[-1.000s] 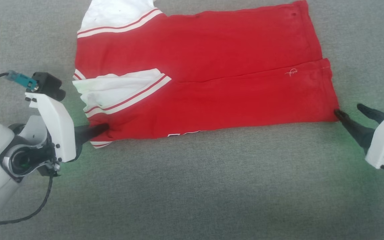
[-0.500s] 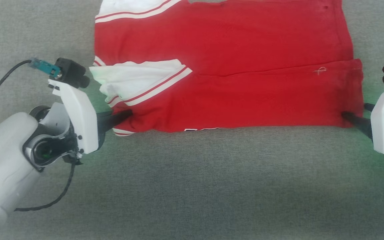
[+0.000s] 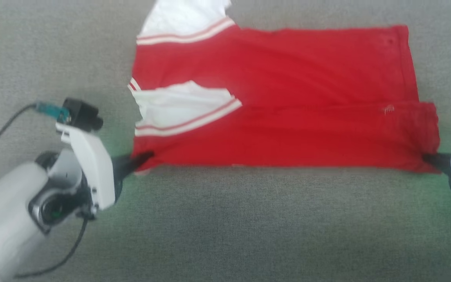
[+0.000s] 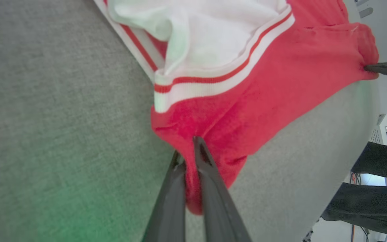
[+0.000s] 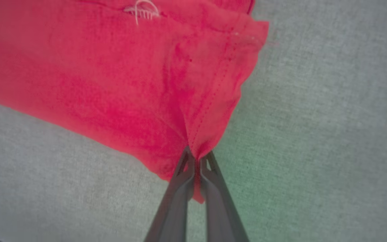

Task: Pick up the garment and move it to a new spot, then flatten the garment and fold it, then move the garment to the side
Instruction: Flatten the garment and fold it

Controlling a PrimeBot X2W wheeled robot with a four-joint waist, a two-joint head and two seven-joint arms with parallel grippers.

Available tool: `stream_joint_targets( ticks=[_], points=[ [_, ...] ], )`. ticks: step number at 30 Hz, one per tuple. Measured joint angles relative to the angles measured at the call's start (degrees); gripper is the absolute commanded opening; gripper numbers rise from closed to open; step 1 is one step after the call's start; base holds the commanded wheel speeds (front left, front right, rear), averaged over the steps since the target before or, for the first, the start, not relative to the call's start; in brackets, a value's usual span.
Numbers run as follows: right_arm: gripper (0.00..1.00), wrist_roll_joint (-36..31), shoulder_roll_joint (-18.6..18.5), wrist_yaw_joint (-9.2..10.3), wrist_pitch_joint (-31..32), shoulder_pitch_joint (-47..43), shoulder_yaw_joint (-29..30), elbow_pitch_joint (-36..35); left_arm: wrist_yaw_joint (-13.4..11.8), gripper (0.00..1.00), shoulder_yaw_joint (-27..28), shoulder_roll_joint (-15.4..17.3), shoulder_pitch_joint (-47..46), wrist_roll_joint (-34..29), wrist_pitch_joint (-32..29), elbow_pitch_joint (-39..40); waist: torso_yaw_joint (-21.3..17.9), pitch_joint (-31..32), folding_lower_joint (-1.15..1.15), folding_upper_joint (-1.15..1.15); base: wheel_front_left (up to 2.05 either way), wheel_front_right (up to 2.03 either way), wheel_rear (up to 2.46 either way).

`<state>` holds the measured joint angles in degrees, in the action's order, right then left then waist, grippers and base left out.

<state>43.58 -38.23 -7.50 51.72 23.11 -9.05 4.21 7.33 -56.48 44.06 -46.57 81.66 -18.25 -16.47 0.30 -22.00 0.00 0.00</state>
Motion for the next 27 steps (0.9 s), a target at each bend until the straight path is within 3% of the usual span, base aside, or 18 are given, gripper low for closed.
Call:
stream_joint_targets(
  ticks=[5,17,18,19,20,21,22,23,27],
  points=[
    [0.0,2.11,-1.59,0.0,1.18,-4.94,1.12,-1.98,-0.21,0.0,-0.6,3.54,5.77,0.38,2.34,6.26,0.3,2.28,0.0,0.0,0.0,0.0,0.0],
    [0.0,4.15,-3.57,0.0,1.51,-14.91,5.11,-6.02,-5.26,0.0,-1.99,8.75,14.76,1.14,5.8,19.45,0.9,4.32,0.0,0.0,0.0,0.0,0.0],
    [0.25,4.1,-3.63,0.0,1.01,-15.27,4.97,-6.66,-5.57,0.0,-1.79,8.76,14.76,1.16,5.89,19.82,0.89,4.37,0.0,0.0,0.0,0.0,0.0],
    [0.58,3.97,-3.54,0.0,0.25,-15.44,5.14,-6.95,-5.67,0.0,-1.69,8.8,14.76,1.15,6.25,20.0,0.85,4.46,0.0,0.0,0.0,0.0,0.0],
    [1.0,3.67,-3.48,0.0,-0.51,-15.5,5.42,-7.13,-6.02,0.11,-1.56,8.99,14.75,0.93,6.55,20.02,0.79,4.56,0.0,0.0,0.0,0.0,0.0],
    [1.0,3.33,-3.47,0.0,-1.31,-15.51,5.65,-7.36,-6.32,0.42,-1.14,9.22,14.75,0.7,7.37,19.94,0.7,4.64,0.0,0.0,0.0,0.0,0.0],
    [1.0,3.18,-3.27,0.0,-2.2,-15.47,6.03,-7.46,-6.59,0.95,-0.52,9.43,14.71,0.7,8.08,19.84,0.58,4.72,0.0,0.0,0.0,0.0,0.0],
    [1.0,2.76,-3.04,0.0,-3.28,-15.39,6.42,-7.6,-6.58,1.0,-0.07,9.7,14.67,0.68,8.65,19.8,0.43,4.82,0.0,0.0,0.0,0.0,0.0],
    [1.0,-0.12,-1.0,0.01,-10.4,-13.27,8.89,-8.14,-7.68,1.0,2.75,10.58,14.1,-0.02,13.0,18.25,-0.24,4.97,0.0,0.0,0.0,0.0,0.0]
  ],
)
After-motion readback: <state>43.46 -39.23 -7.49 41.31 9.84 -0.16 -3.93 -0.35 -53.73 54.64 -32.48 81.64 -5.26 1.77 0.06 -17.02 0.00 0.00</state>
